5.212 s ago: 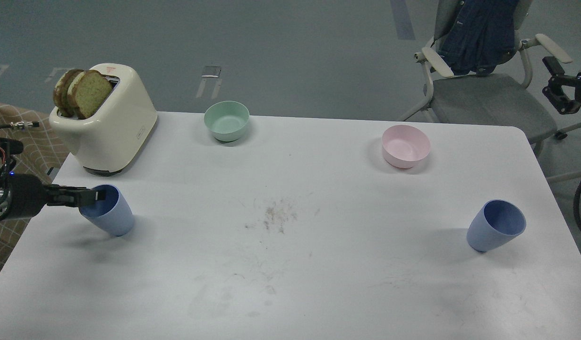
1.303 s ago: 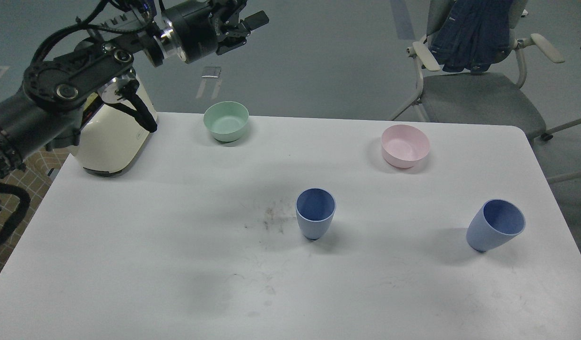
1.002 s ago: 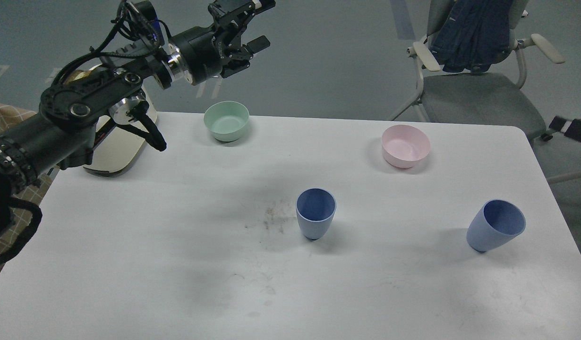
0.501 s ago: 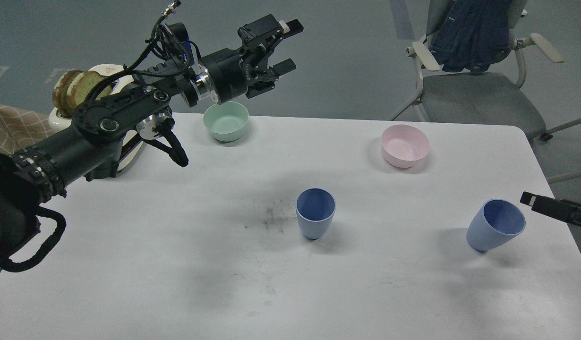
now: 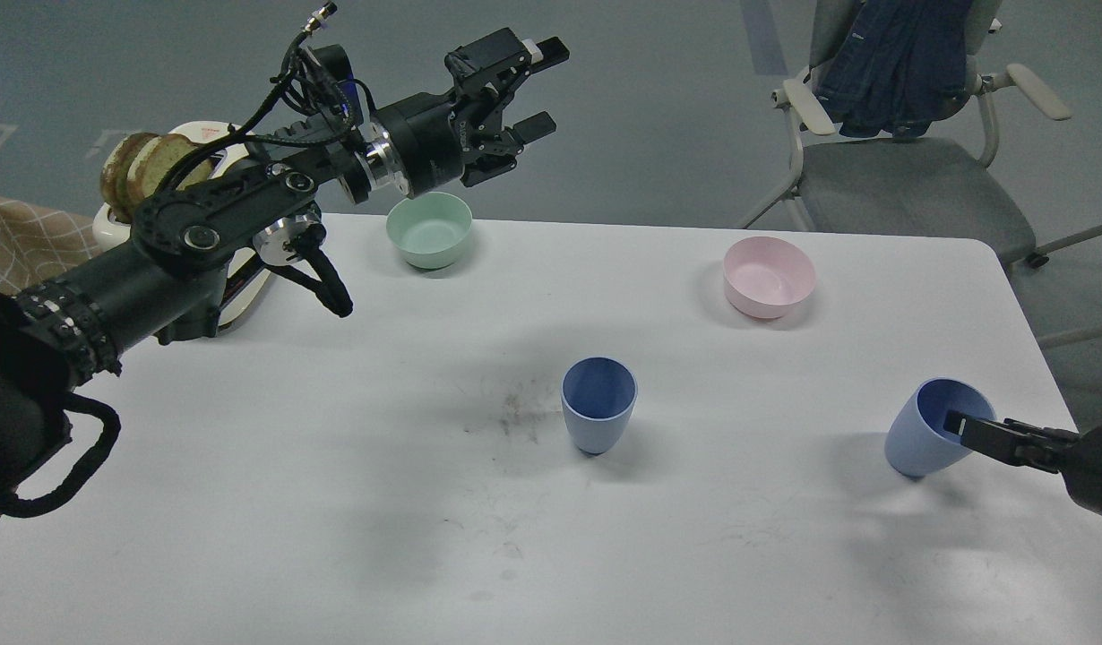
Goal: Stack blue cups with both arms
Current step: 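Reach the right gripper to the blue cup nearest the right arm, then grasp and lift the blue cup with the right gripper, tilting it sideways, then carry the held cup over the placed cup and lower it inside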
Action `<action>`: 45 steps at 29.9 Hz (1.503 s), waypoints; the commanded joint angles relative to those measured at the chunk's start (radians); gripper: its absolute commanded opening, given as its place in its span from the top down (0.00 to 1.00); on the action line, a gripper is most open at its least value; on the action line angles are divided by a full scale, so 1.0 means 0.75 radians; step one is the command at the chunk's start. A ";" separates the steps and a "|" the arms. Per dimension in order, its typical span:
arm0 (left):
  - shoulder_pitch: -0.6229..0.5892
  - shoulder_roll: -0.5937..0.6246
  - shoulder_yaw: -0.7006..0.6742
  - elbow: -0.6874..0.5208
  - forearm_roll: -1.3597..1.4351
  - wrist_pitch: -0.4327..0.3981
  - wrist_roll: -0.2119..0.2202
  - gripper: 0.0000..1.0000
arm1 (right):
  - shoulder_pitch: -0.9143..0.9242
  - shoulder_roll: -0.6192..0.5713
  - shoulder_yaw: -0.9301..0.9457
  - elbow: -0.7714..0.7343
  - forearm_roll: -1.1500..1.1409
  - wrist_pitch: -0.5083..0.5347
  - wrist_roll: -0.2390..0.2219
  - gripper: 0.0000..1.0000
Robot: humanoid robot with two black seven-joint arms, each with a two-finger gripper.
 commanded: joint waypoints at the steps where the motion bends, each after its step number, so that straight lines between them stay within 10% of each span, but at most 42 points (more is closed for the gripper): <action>1: 0.005 0.002 0.000 -0.003 -0.002 0.002 0.000 0.03 | 0.000 0.020 -0.002 0.000 -0.011 0.000 -0.031 0.76; 4: 0.007 0.002 0.000 -0.005 -0.002 0.002 0.000 0.03 | 0.000 0.034 -0.002 0.000 -0.023 0.000 -0.035 1.00; 25: 0.001 0.002 0.000 -0.015 0.000 0.000 0.000 0.03 | 0.474 -0.082 -0.004 0.415 -0.003 0.000 -0.056 1.00; 34: 0.001 0.004 0.002 -0.015 0.010 0.000 0.000 0.03 | 1.304 -0.005 -0.935 0.413 -0.003 0.000 -0.032 1.00; 45: -0.003 0.000 0.002 -0.015 0.010 -0.002 0.000 0.03 | 1.765 0.200 -1.589 0.397 -0.001 0.000 0.085 1.00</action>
